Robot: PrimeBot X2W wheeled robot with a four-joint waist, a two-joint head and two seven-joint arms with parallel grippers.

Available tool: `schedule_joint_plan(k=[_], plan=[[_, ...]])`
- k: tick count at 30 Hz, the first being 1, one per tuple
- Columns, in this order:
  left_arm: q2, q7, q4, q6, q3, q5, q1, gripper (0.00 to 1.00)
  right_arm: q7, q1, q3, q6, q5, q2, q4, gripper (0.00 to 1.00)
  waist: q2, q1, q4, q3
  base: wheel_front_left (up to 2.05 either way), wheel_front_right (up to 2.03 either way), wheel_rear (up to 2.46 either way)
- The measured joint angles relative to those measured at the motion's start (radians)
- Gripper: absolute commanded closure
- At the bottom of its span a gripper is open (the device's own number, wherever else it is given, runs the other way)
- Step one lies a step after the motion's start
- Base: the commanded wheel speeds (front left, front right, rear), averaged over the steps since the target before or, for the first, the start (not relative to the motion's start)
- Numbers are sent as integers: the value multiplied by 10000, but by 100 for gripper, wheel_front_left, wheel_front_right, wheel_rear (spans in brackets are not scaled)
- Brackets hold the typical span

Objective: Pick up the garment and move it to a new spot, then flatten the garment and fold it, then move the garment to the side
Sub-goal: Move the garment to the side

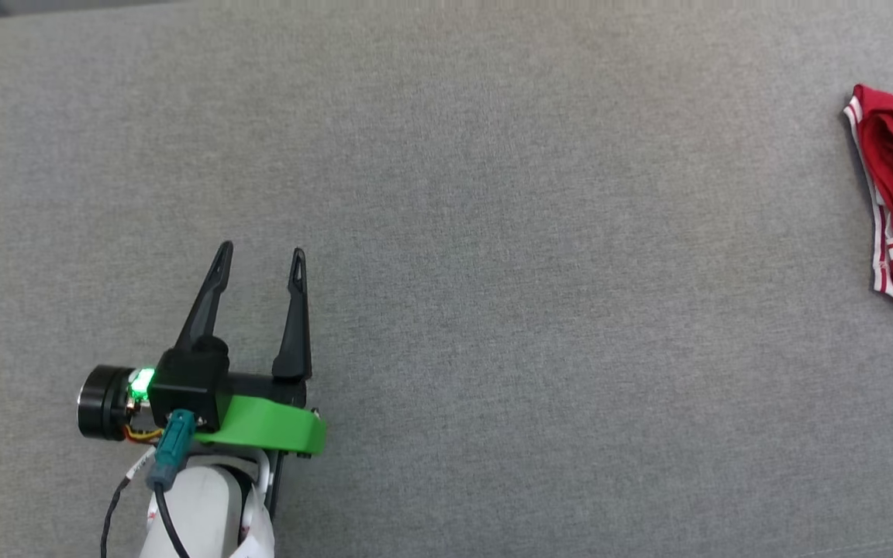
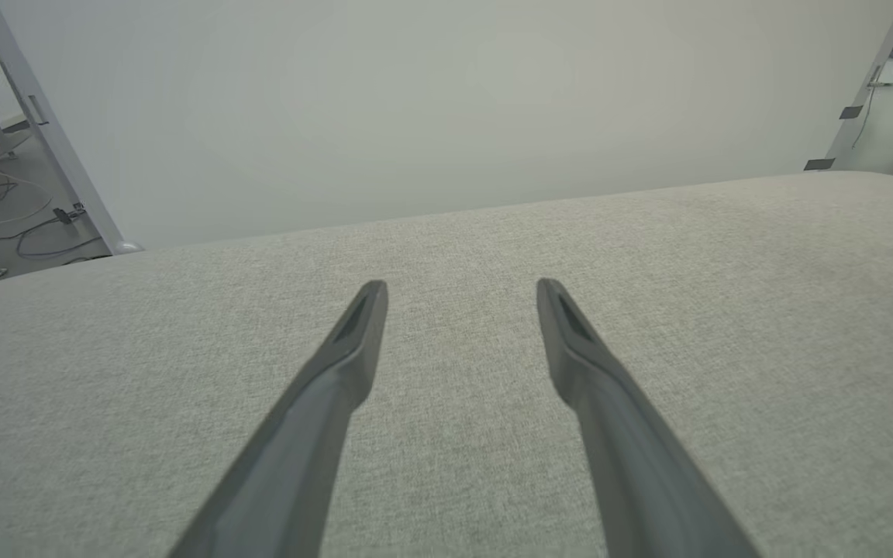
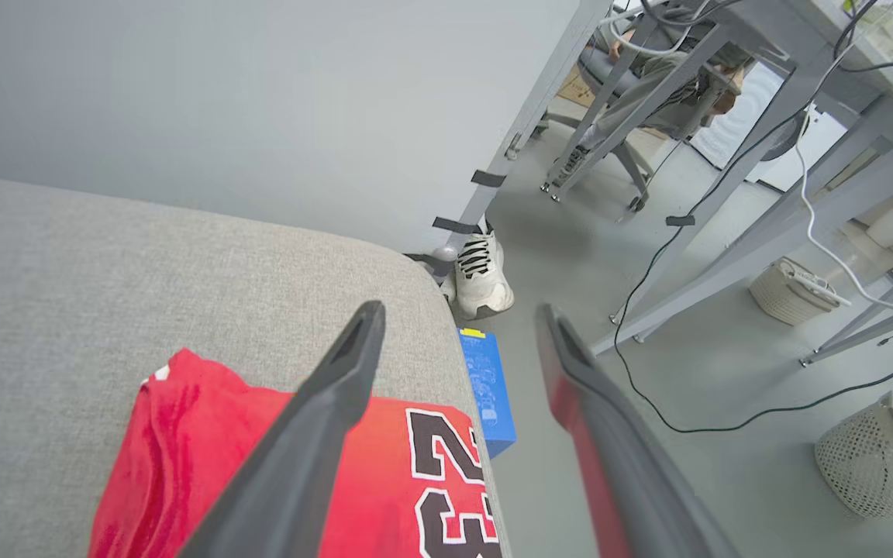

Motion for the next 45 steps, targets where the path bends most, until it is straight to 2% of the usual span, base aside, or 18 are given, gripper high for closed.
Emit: schedule_joint_plan(k=[3,7,14,16,22,27,35,45], plan=[[-36,0,46,15,29,-29,217,0,-431,29,-362,0,-364,205,-460,0,0,0,62,-321,0,0,0],[-115,0,113,90,98,-98,428,0,-604,437,-1185,0,-1051,767,-1661,0,0,-1,183,-728,0,0,0],[-203,0,188,102,165,-178,709,0,-635,2098,-2819,0,-2128,2341,-4775,0,0,0,542,-1332,0,0,0],[-224,0,221,104,194,-182,796,0,-648,2688,-3020,0,-2412,2899,-5605,0,0,-1,660,-1507,0,0,0],[-255,0,311,104,217,-267,973,0,-662,3993,-3168,0,-2569,4261,-7024,0,-1,-1,1015,-1943,0,0,0],[-278,0,397,104,222,-303,1075,0,-677,4984,-3043,0,-2704,5154,-7513,0,-1,-1,1281,-2232,0,0,0],[-303,0,543,104,196,-368,1248,0,-675,6657,-2788,0,-2706,6297,-7469,0,-1,-1,1571,-2650,0,0,0],[-313,0,667,102,203,-470,1575,0,-675,8241,-2738,0,-2696,6836,-7499,0,-1,-1,1690,-3116,0,0,0]])
